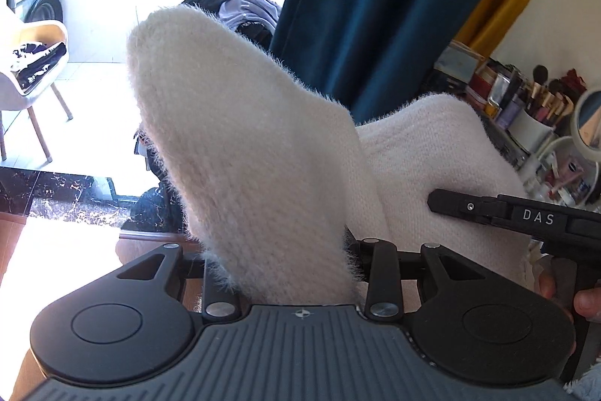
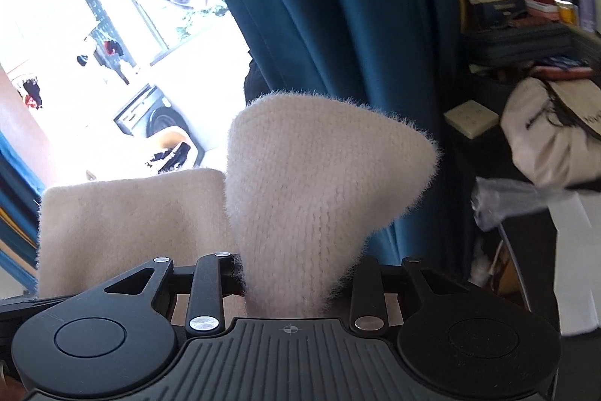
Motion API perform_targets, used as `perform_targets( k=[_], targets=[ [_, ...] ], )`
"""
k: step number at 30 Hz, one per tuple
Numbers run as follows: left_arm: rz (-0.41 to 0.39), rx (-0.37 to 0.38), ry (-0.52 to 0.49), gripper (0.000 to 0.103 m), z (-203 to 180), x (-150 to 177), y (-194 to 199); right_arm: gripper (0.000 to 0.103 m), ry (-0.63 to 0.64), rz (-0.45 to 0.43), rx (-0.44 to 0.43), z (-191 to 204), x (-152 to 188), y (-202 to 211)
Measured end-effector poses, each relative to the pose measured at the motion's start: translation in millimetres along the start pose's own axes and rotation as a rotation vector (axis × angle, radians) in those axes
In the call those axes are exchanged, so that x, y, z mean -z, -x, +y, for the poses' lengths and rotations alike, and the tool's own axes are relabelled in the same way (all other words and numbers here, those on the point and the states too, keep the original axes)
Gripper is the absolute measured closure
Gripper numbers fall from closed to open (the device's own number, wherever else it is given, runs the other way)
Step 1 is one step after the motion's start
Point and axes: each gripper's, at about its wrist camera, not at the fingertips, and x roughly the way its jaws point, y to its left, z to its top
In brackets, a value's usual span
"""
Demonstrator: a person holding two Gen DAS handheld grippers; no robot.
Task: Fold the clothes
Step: 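Lift the folded sweater with both grippers and carry it toward the tan chair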
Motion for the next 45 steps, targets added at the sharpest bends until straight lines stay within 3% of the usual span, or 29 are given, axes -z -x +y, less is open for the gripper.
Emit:
perform_targets(
  k=[10, 15, 20, 24, 31, 41, 45],
  targets=[
    [-0.021, -0.033, 0.08, 0.066, 63.8, -39.4, -33.4, 0.074, 0.043, 0.072, -0.041, 26.6, -56.5, -99.6],
    [-0.024, -0.024, 0.109, 0.066, 125.8, -65.3, -50.2, 0.074, 0.074, 0.08, -0.031, 68.3, -69.0, -145.0],
    [-0.009, 0.005, 0.121, 0.066, 199.3, -112.4, -53.2, 0.074, 0.016, 0.099, 0.012, 118.2, -86.0, -196.2],
    [-0.017, 0.02, 0.057, 0.066, 255.7, -151.0, -51.6, 0.074, 0.018, 0.095, 0.024, 170.6, -100.2, -238.6],
    [0.005, -0.007, 0.041, 0.066, 335.0, -194.0, -58.7, 0.074, 0.002, 0.109, 0.026, 253.6, -115.3, -318.6],
    [0.052, -0.009, 0.09, 0.066, 419.3, -245.6, -106.5, 0.074, -0.013, 0.163, 0.049, 315.9, -144.1, -428.8],
    [0.058, -0.054, 0.075, 0.066, 447.8, -282.0, -134.0, 0.074, -0.018, 0.177, 0.019, 325.9, -167.7, -480.2]
  ],
)
